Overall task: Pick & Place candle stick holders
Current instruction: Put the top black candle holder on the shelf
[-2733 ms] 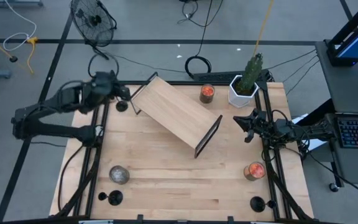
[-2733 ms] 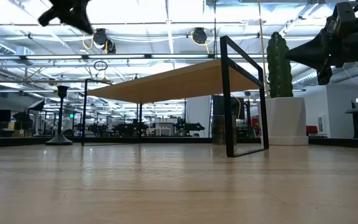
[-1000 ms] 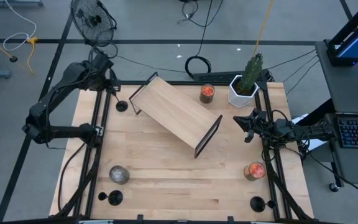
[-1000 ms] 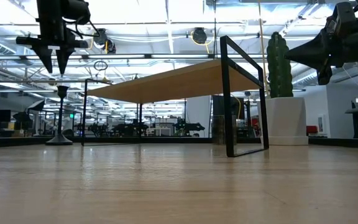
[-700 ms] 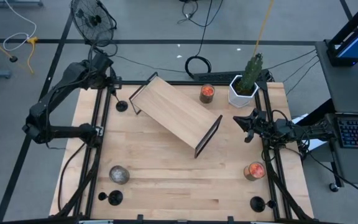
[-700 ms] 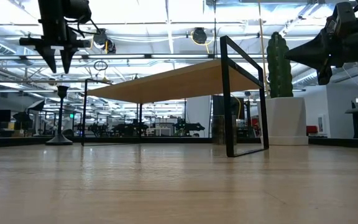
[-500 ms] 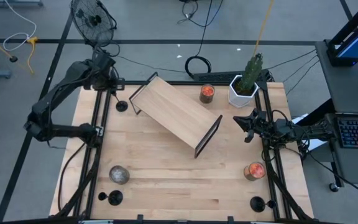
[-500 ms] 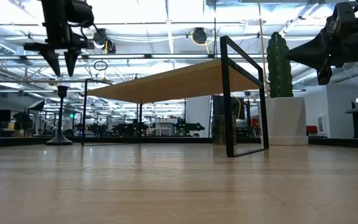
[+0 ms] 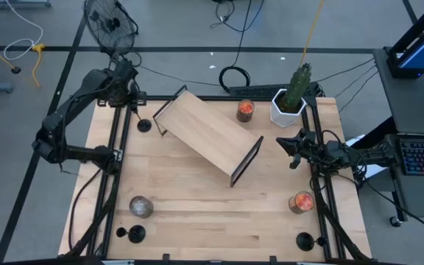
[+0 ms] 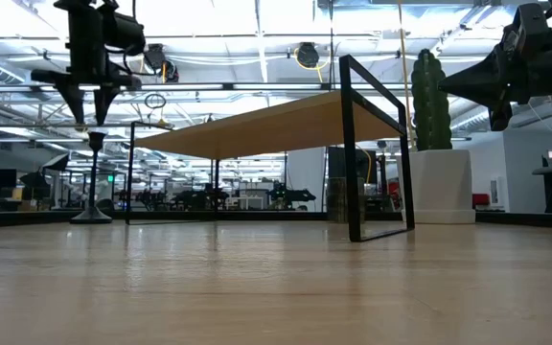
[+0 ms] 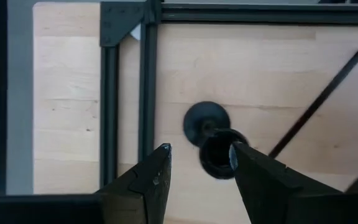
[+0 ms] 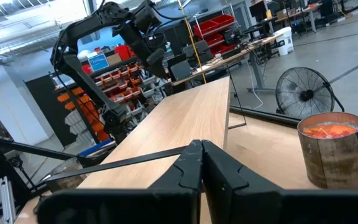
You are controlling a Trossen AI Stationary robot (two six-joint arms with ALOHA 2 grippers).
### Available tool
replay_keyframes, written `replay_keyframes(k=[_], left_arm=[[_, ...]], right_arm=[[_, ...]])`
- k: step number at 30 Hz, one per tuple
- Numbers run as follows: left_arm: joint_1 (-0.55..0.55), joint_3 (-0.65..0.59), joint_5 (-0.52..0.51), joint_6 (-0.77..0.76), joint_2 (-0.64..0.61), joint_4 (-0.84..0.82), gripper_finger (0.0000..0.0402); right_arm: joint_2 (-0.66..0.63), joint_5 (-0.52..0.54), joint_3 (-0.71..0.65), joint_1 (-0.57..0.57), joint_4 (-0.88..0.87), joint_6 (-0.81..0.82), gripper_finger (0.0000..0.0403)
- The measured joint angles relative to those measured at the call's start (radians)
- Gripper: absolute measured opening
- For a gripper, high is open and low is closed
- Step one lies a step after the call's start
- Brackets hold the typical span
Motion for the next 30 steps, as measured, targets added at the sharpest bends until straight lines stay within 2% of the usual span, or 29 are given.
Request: replay_keyframes(k=[18, 30], left_arm=[[0.004, -0.021, -0.032, -0.004, 0.039, -0.029, 0.0175], [0.004, -0.105, -0.018, -0.009, 0.037, 0.060, 0.0175]], right_arm=[[0.000, 0.000, 0.000, 0.000, 0.000, 0.000, 0.0004], [0.000, 0.000, 0.000, 0.000, 0.000, 0.000, 0.0004]])
